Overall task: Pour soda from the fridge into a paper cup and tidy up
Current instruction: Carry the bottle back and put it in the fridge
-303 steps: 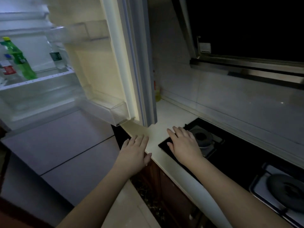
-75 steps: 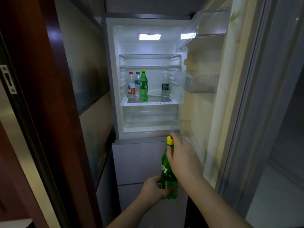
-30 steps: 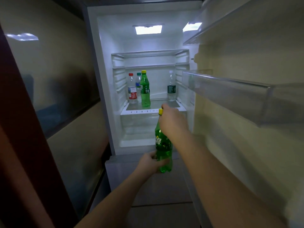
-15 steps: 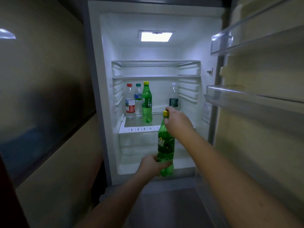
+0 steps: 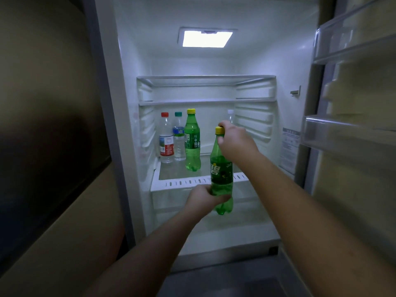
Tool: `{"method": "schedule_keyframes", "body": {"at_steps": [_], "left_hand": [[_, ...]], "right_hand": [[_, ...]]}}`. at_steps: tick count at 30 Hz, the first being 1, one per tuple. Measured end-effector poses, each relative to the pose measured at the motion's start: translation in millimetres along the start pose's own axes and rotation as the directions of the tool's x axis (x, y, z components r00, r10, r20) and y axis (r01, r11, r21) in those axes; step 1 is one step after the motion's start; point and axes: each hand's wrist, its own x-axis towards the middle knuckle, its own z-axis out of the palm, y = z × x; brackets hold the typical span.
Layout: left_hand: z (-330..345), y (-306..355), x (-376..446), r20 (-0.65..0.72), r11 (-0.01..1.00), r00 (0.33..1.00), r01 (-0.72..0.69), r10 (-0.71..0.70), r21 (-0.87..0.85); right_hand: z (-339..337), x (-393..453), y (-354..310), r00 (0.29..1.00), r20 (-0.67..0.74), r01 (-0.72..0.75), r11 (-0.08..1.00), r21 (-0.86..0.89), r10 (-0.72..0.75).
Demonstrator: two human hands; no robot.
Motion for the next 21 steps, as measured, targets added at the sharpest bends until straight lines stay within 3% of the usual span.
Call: {"method": "schedule_keyframes", "body": {"at_steps": [8, 12, 21], "left_hand": [[-12, 34, 76, -0.044, 0.995, 0.996, -0.079, 0.081, 0.054], [-14, 31, 109, -0.058, 0.999, 0.998, -0.025, 0.027, 0.023], [-17, 23, 145, -0.06, 0.987, 0.986, -0.155, 0.156, 0.033]], "right_hand": [[3, 77, 7, 0.992, -0.115, -0.034, 0.996, 0.079, 0.043], [17, 96, 11, 0.989, -0.135, -0.033, 0.979, 0.199, 0.061], [49, 111, 26, 0.938, -0.345, 0.138, 0.947, 0.291, -0.031]]}}
